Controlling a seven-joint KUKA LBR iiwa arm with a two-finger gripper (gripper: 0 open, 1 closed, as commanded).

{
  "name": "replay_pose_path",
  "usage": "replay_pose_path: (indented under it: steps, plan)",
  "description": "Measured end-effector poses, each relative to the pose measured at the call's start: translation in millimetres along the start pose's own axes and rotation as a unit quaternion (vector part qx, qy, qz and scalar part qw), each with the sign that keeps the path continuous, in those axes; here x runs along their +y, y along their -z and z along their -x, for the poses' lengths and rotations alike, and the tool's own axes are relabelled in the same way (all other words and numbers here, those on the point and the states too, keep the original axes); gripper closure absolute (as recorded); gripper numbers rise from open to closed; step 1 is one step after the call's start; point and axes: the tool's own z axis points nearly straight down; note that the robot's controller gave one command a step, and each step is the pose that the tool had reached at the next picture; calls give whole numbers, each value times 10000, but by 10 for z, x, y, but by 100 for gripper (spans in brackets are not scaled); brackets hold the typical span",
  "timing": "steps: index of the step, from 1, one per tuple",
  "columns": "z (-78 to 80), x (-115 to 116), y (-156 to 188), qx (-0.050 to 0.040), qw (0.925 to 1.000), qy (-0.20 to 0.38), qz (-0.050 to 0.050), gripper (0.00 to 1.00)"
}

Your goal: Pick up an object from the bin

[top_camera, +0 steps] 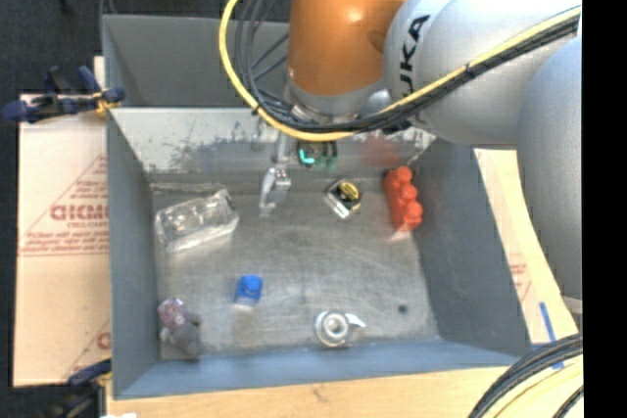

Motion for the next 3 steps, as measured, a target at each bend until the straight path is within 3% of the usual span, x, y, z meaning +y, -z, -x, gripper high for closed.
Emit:
replay_pose_path:
  steps: [1,2,3]
  plan:
    - [-584,833,-1047,12,10000,-52,2,0]
    - [-221,-152,-1166,-49,9972,750,-14,0]
    - [-157,-112,-1276,-64,9982,597,11,0]
